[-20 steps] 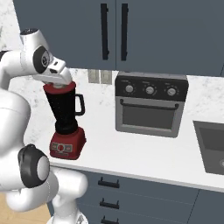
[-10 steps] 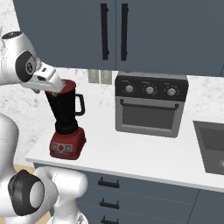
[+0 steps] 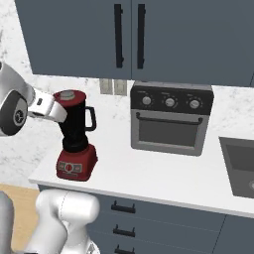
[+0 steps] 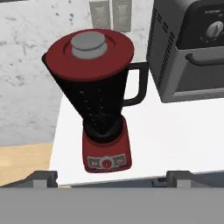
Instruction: Close the lid blender by securely placing the lid on top.
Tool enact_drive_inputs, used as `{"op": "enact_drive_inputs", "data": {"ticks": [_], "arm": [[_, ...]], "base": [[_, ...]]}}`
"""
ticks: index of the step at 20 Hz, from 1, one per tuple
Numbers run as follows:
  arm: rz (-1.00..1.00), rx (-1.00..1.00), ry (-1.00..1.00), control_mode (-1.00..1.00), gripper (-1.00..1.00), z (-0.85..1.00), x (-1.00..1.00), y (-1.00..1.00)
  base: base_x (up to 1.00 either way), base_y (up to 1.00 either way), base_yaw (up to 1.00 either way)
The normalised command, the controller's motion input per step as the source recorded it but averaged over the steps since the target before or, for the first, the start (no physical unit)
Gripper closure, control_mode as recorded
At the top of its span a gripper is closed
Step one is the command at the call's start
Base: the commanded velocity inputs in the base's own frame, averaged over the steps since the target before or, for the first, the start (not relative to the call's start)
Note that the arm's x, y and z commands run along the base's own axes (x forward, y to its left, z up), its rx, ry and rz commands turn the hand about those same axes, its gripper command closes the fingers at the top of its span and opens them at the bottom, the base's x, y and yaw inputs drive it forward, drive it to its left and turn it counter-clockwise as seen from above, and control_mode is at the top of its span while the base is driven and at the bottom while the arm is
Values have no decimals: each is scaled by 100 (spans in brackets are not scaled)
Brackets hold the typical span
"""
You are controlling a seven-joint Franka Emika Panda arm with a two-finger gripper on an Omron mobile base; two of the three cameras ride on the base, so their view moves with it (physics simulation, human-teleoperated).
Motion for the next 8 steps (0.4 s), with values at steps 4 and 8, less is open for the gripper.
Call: {"op": "enact_drive_inputs", "data": {"ticks": [4,8], "arm": [[4,24,-12,-100,-100,0,-22,-53],[3,30,-13,-100,-100,0,-18,-62]], "base": [[0,0,0],[0,0,0]]}}
